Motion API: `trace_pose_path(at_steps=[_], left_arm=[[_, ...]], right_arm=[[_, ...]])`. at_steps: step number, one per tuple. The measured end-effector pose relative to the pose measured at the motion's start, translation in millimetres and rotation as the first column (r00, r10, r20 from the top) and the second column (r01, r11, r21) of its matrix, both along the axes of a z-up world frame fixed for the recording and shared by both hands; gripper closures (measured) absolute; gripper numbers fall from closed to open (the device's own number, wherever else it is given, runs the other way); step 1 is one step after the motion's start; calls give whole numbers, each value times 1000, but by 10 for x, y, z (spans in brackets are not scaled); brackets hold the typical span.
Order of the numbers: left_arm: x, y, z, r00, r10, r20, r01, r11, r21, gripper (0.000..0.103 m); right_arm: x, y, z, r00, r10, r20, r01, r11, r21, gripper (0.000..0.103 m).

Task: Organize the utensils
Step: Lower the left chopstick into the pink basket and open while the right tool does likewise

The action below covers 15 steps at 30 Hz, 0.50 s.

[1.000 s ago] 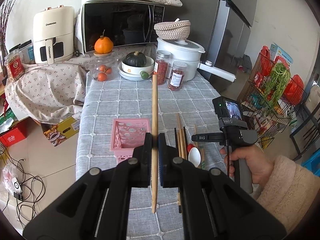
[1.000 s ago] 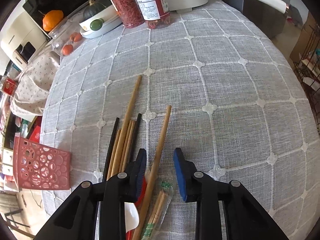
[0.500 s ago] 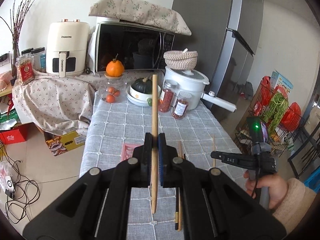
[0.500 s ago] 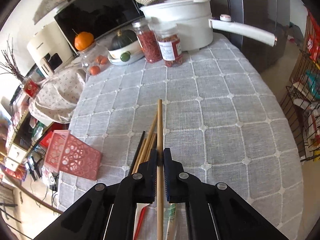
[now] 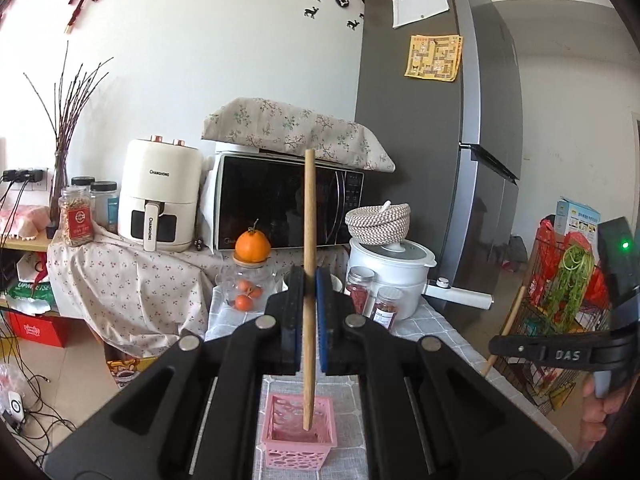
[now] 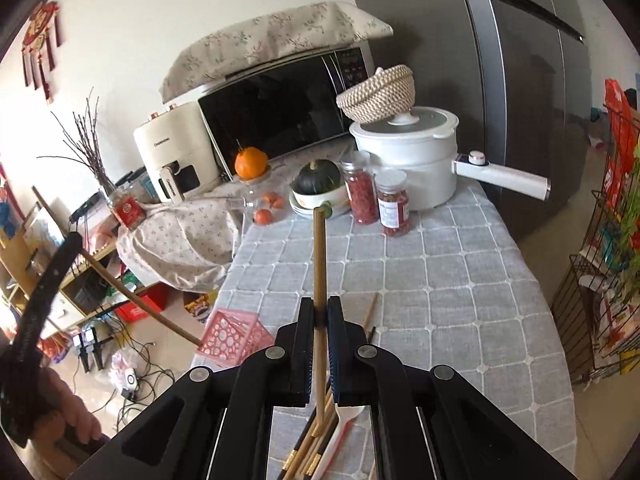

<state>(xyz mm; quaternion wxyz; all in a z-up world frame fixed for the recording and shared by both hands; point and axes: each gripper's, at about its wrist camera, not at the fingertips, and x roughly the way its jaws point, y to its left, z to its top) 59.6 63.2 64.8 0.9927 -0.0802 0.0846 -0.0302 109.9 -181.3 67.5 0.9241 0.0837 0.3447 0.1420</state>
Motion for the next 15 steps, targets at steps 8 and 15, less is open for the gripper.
trace_pose_path(at_steps=[8, 15], left_arm=[[292, 65, -342, 995, 53, -82, -57, 997, -48, 96], [501, 79, -612, 981, 62, -182, -76, 995, -70, 96]], right_arm=[[-65, 117, 121, 998, 32, 46, -32, 999, 12, 97], [-38, 143, 81, 999, 45, 30, -46, 998, 31, 97]])
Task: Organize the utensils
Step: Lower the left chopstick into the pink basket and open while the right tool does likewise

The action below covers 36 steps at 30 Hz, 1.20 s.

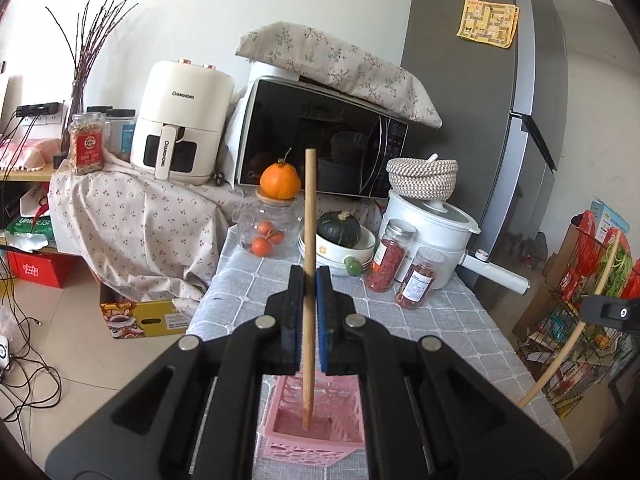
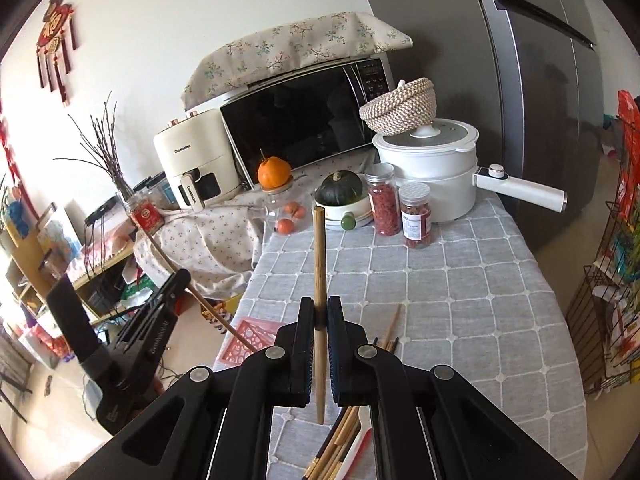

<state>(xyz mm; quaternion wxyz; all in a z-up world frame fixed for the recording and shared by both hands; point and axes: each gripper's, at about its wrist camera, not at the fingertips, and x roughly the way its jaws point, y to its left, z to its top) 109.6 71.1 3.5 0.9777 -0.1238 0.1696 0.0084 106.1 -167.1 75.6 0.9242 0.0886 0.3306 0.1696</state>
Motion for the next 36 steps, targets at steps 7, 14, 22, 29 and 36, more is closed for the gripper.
trace_pose_path(at_steps=[7, 14, 22, 29, 36], left_arm=[[128, 67, -146, 994, -10, -105, 7, 999, -34, 90], [37, 160, 14, 987, -10, -163, 0, 998, -63, 51], [-116, 262, 9, 942, 93, -323, -69, 994, 86, 26], [-147, 337, -168, 898, 105, -427, -56, 991, 125, 24], [-123, 287, -238, 881, 92, -464, -45, 993, 112, 24]], right_arm=[[0, 80, 145, 999, 15, 36, -16, 999, 35, 97], [45, 209, 309, 997, 23, 75, -31, 995, 99, 97], [236, 434, 255, 994, 5, 112, -21, 990, 139, 97], [424, 636, -61, 991, -10, 135, -6, 993, 116, 97], [568, 767, -406, 995, -11, 100, 3, 997, 77, 97]])
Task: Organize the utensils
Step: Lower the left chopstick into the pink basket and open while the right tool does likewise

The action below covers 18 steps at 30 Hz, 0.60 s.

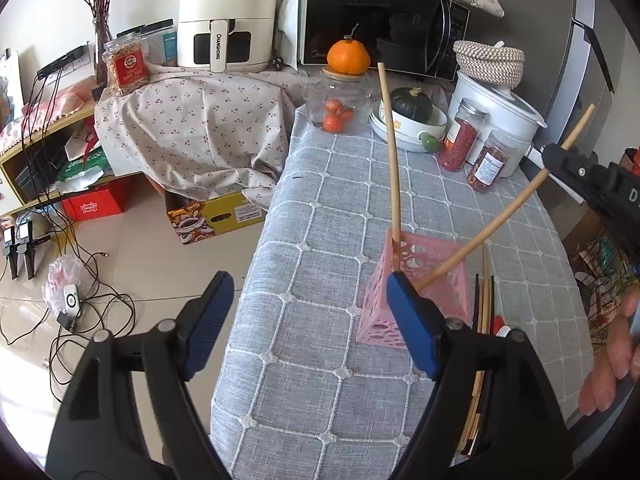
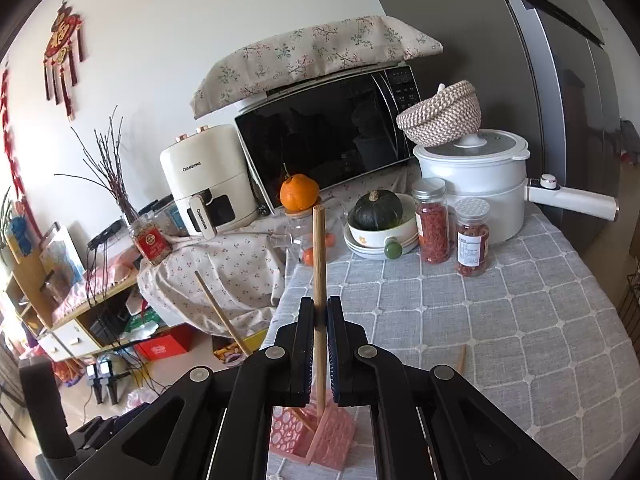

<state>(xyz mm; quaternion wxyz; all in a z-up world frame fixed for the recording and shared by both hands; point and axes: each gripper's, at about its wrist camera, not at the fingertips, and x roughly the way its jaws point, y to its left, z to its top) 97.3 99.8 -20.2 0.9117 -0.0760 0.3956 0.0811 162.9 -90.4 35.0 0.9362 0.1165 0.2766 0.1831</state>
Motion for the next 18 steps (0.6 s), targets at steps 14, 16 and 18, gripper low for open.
trace_pose_path(at_steps=[14, 16, 18], left_arm=[[-20, -126, 20, 998, -53, -15, 52, 998, -16, 23], [-21, -147, 13, 997, -65, -28, 64, 997, -38, 22], [-37, -180, 11, 996, -77, -38, 75, 996, -50, 22]], right_arm=[[75, -38, -168, 994, 49, -93, -43, 997, 64, 73], [24, -92, -104, 995, 53, -87, -47, 996, 77, 59], [-21, -179, -25, 995, 56, -88, -48, 995, 87, 55]])
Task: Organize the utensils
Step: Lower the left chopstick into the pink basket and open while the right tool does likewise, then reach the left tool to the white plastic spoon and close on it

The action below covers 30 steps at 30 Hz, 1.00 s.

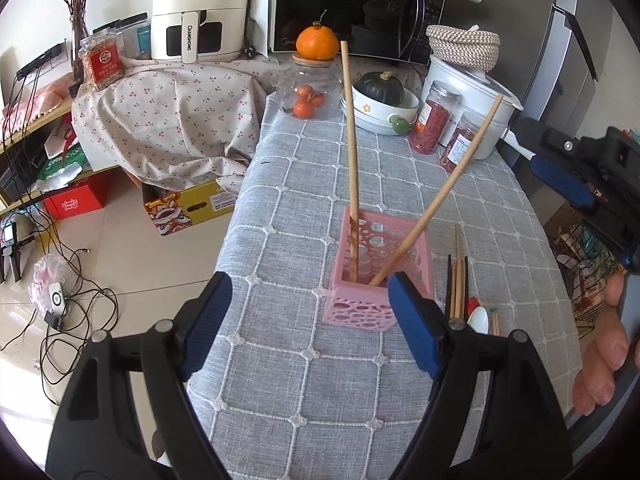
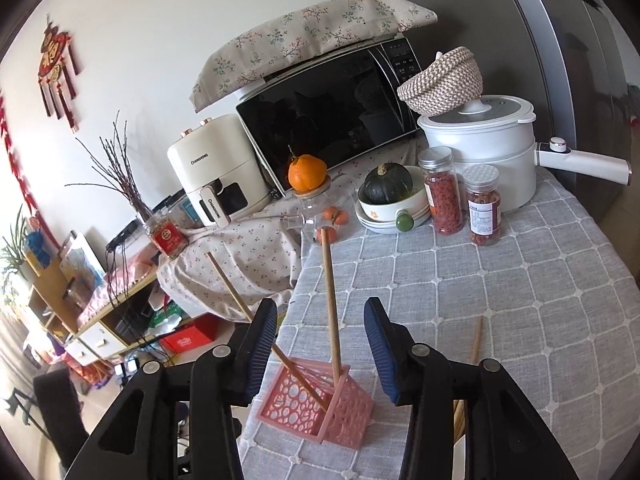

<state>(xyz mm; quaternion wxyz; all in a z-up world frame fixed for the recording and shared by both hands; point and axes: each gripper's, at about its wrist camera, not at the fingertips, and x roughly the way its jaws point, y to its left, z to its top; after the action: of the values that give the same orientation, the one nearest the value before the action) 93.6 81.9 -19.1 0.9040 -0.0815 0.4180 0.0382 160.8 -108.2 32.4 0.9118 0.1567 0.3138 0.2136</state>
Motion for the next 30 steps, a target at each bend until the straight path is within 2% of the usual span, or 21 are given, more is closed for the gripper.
trace_pose_path(at_steps=[5, 7, 14, 20, 24, 30], left_arm=[[-45, -123, 6, 999, -46, -21, 46, 999, -27, 22], [-61, -191, -2, 997, -66, -32, 65, 997, -32, 21], [-127, -552, -75, 982, -170, -79, 168, 985, -30, 21], [-137, -828, -171, 961, -251, -117, 248, 968, -45, 21], [-111, -1046, -282, 939, -310, -150, 298, 950, -98, 21], [53, -1435, -518, 892, -397, -214, 369, 916, -158, 32]], right_arm=[[-126, -285, 152, 1000, -26, -11, 26, 999, -36, 43], [-176, -423, 166, 999, -46, -25, 45, 997, -60, 42], [-329, -827, -70, 983, -130, -133, 104, 976, -192, 36], [-392, -1145, -416, 937, -206, -283, 118, 947, -299, 36], [-410, -1362, -642, 893, -249, -375, 121, 936, -331, 36], [-444, -1586, -823, 856, -292, -427, 143, 927, -347, 36]])
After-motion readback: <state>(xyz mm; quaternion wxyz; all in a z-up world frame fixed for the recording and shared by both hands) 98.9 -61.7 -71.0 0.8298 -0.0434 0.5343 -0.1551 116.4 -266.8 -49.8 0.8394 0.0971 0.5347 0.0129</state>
